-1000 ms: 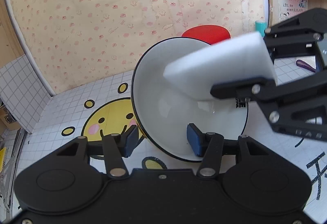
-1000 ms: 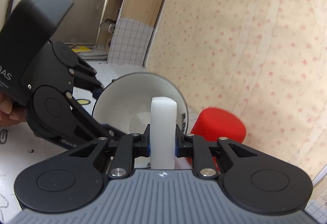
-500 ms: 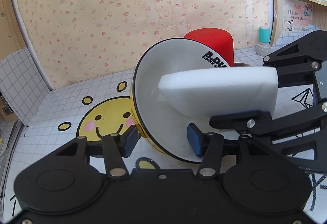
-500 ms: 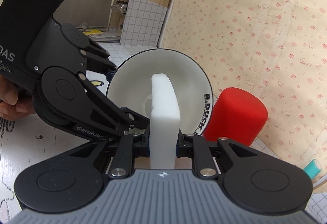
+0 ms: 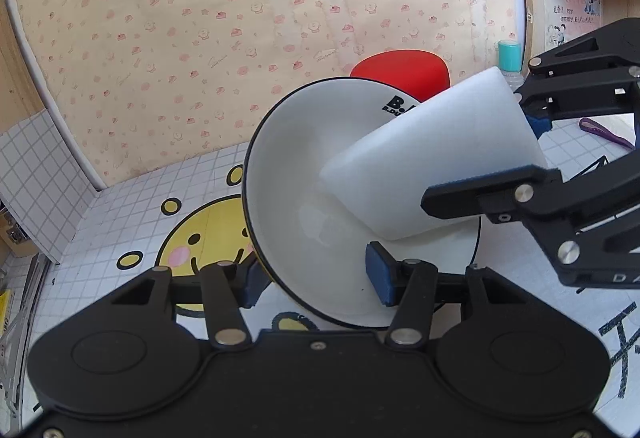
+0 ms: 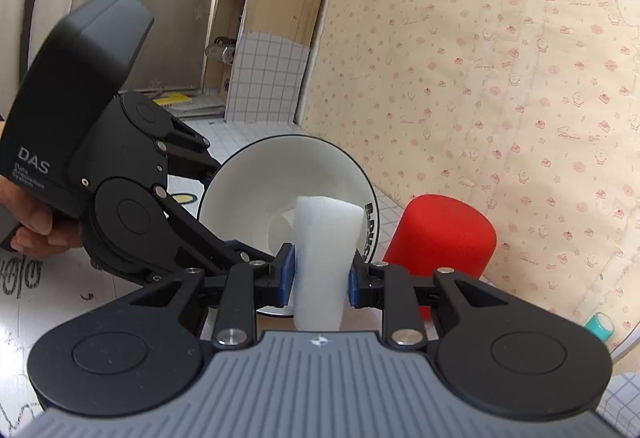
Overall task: Clean bowl
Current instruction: 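Scrub the bowl's inner bottom with sponge in right tool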
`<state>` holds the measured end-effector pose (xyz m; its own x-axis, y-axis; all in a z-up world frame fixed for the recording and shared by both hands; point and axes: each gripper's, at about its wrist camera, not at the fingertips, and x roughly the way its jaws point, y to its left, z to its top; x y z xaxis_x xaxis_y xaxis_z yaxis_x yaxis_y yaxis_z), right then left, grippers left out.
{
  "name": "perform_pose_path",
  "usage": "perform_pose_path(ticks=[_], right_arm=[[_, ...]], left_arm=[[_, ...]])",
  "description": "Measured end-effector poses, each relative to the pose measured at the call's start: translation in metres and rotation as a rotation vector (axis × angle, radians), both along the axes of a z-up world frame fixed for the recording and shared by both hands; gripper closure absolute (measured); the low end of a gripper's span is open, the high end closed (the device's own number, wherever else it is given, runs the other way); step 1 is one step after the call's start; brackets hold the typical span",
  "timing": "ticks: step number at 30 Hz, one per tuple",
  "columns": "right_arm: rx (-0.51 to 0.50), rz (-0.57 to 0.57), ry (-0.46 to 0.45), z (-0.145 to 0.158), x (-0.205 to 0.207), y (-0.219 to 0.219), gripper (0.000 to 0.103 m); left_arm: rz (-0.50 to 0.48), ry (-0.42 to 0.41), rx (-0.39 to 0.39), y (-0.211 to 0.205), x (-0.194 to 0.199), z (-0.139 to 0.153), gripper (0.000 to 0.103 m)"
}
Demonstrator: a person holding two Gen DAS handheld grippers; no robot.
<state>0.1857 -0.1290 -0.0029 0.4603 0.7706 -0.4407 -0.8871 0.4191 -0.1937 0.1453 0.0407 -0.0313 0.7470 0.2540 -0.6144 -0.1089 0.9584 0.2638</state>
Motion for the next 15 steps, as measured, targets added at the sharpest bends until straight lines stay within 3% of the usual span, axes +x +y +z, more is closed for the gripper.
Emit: perform_pose_path(ticks=[15], right_arm=[[0.065, 0.007, 0.056, 0.0009, 0.0014, 0.0000, 0.074]], left_arm=[[-0.037, 0.022, 0.107, -0.0017, -0.0021, 0.0019, 0.048]])
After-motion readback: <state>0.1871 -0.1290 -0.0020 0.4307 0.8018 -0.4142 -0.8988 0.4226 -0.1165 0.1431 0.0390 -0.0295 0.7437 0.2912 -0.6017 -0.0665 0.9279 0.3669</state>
